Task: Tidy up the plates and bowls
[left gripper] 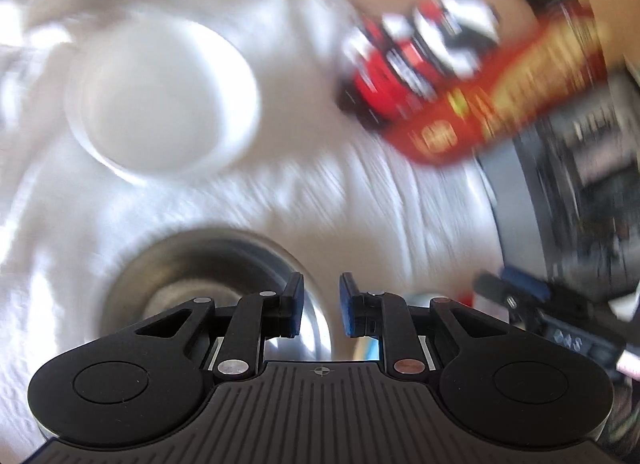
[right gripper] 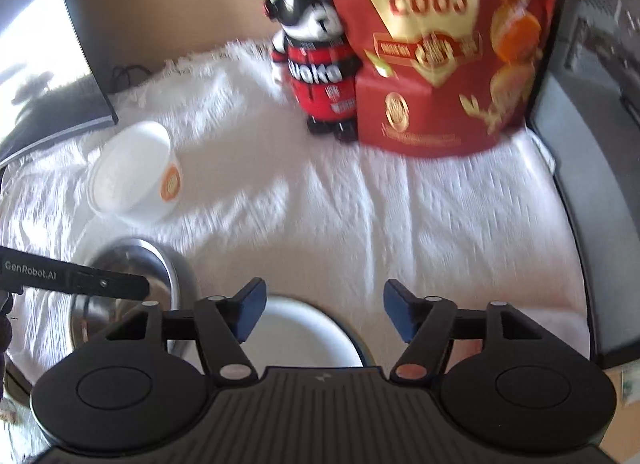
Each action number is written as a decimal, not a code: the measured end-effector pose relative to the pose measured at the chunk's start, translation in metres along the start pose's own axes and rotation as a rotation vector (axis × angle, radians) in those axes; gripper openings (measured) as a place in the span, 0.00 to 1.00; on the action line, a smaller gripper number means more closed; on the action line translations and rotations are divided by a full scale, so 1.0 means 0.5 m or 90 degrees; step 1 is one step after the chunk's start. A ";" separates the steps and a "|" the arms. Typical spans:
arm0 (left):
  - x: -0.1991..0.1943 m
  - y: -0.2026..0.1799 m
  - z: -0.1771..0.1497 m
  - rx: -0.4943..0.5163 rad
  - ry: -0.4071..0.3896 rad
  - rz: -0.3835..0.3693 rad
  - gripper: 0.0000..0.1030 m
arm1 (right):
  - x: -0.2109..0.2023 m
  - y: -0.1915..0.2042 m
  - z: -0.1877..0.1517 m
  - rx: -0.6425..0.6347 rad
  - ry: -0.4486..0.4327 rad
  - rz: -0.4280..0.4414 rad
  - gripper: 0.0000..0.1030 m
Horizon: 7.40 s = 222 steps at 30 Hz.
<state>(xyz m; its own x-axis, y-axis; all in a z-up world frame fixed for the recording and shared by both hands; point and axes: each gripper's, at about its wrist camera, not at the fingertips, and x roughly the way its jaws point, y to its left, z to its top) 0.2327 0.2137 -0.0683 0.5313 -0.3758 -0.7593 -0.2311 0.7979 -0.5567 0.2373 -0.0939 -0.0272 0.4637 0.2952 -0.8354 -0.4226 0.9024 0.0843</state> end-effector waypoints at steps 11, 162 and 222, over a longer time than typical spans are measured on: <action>-0.100 0.207 0.115 -0.134 -0.203 0.164 0.21 | 0.037 0.092 0.086 -0.034 -0.085 -0.025 0.74; -0.005 0.212 -0.117 -0.019 0.045 0.124 0.29 | 0.191 0.260 0.087 -0.124 0.228 0.076 0.42; -0.094 0.034 -0.082 0.099 -0.138 0.027 0.31 | 0.026 0.212 0.080 -0.071 -0.079 -0.007 0.58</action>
<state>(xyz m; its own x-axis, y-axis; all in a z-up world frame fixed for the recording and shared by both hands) 0.1703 0.2254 -0.0559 0.6899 -0.2438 -0.6816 -0.1379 0.8801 -0.4544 0.2297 0.0180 -0.0072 0.5581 0.3280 -0.7622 -0.4974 0.8675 0.0092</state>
